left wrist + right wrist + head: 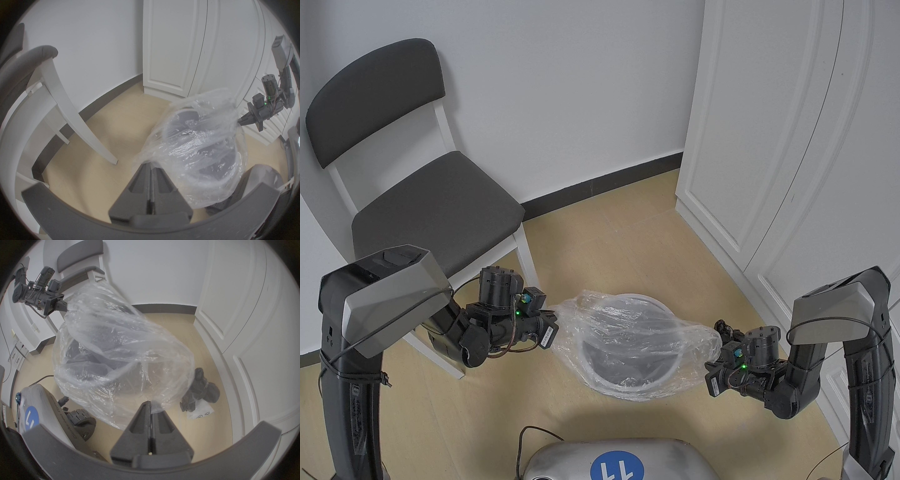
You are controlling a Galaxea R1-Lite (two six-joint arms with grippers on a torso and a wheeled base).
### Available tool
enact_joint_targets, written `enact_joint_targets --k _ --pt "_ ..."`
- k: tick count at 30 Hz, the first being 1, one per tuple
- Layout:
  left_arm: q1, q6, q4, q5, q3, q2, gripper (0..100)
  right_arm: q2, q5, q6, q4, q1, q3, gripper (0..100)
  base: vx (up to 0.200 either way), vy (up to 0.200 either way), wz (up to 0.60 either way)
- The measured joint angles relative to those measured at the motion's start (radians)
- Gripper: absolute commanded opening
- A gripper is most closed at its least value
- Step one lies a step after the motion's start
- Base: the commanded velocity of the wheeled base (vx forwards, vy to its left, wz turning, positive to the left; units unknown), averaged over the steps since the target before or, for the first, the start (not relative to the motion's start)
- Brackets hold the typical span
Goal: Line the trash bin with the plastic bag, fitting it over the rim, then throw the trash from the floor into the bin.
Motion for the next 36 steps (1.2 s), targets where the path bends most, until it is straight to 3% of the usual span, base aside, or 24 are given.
enact_joint_targets --k 7,12,20,28,29,36 --pt "-0.004 -0.013 -0.004 -0.002 0.014 -0.008 0 -0.048 0.000 -0.034 0.001 -0.007 0.040 0 0.000 0.000 0.00" --pt "-0.022 -0.010 0.093 0.000 0.025 -0.015 0 -0.053 -0.001 -0.088 0.008 -0.008 0.062 0 0.000 0.000 0.00" --pt "-0.033 -0.001 0.150 0.004 0.032 -0.048 0 -0.051 -0.072 -0.147 0.012 -0.016 0.084 0 0.000 0.000 0.00" --pt "-0.017 -0.003 0.179 0.015 0.004 -0.061 0 -0.048 -0.077 -0.153 0.012 -0.018 0.084 0 0.000 0.000 0.00" --pt "-0.017 -0.003 0.178 0.015 0.003 -0.061 0 -0.047 -0.077 -0.153 0.011 -0.018 0.084 100 0.000 0.000 0.00" --pt "-0.027 -0.006 0.175 0.015 0.008 -0.069 0 -0.054 -0.021 -0.145 -0.009 -0.021 0.091 100 0.000 0.000 0.00"
